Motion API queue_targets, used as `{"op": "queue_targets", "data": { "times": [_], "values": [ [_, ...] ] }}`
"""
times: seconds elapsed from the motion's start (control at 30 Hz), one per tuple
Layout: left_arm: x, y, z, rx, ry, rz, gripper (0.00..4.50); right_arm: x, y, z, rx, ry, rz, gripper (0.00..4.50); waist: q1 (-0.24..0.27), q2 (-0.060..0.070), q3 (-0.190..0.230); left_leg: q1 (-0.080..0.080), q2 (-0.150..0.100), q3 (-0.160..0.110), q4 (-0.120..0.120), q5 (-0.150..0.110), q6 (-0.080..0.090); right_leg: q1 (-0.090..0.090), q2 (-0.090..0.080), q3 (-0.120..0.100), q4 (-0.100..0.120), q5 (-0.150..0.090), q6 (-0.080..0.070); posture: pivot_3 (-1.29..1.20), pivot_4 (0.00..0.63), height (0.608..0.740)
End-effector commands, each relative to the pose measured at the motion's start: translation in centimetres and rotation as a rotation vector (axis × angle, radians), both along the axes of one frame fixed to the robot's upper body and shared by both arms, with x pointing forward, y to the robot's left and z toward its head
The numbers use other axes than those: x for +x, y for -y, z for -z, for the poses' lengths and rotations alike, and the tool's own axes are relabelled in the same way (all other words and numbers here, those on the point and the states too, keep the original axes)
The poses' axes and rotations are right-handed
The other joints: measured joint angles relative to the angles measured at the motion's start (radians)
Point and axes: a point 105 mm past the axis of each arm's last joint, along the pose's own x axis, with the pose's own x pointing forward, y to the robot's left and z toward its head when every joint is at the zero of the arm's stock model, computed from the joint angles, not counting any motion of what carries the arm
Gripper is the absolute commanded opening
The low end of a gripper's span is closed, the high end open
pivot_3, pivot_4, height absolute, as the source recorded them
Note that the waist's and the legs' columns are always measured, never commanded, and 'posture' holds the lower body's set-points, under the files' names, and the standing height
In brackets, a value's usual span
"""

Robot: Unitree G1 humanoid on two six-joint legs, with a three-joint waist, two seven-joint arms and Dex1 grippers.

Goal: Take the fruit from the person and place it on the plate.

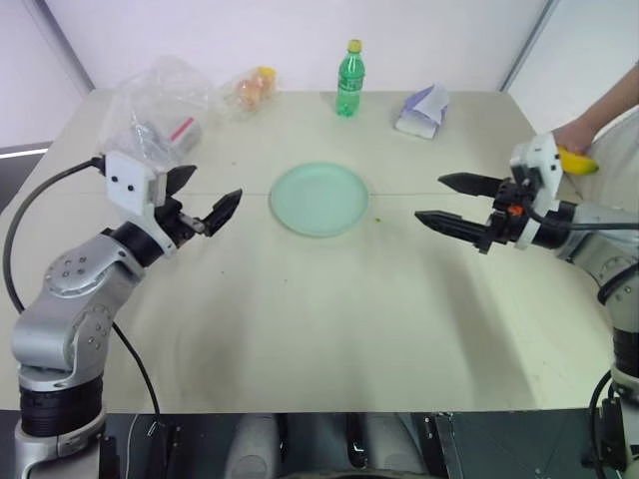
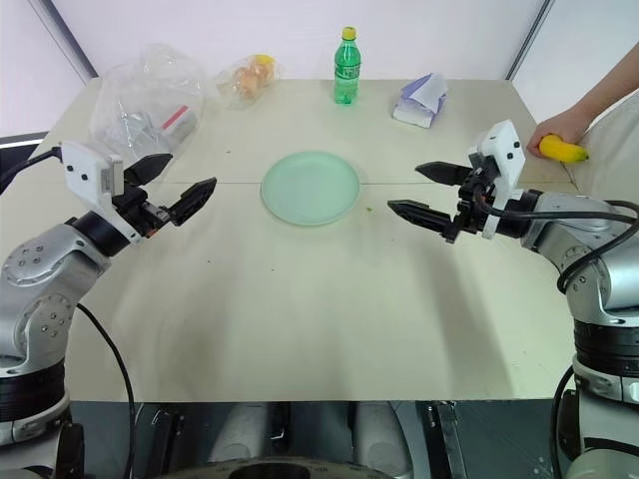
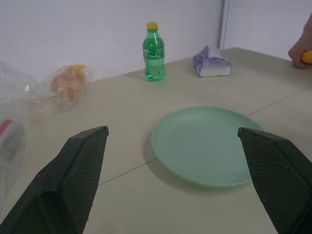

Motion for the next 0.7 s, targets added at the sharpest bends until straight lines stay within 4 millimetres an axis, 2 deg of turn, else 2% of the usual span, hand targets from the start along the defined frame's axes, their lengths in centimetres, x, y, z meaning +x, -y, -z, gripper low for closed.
{"op": "queue_targets", "data": {
  "times": [0.03, 0.17, 0.7],
  "values": [
    [-0.39, 0.03, -1.46, 0.011, 0.053, 0.004, 4.46, 0.03, 0.28, -1.25, -0.001, 0.055, 0.002, 4.50, 0.000, 0.000, 0.000, 0.000, 0.000, 0.000, 0.000, 0.000, 0.000, 0.000, 0.000, 0.000, 0.000, 0.000, 0.000, 0.00, 0.150, 0.731],
    [-0.24, -0.14, -2.28, -0.043, 0.068, 0.001, 4.46, 0.10, 0.34, -1.30, 0.004, 0.062, 0.009, 4.50, 0.001, 0.000, 0.000, 0.000, 0.000, 0.000, 0.000, 0.000, 0.000, 0.000, 0.000, 0.000, 0.000, 0.000, 0.000, 0.00, 0.150, 0.731],
    [0.15, 0.53, -1.97, -0.021, 0.064, 0.017, 4.46, 0.28, 0.40, -1.69, -0.002, 0.082, 0.025, 4.50, 0.000, 0.000, 0.000, 0.000, 0.000, 0.000, 0.000, 0.000, 0.000, 0.000, 0.000, 0.000, 0.000, 0.000, 0.000, 0.00, 0.150, 0.731]
  ]
}}
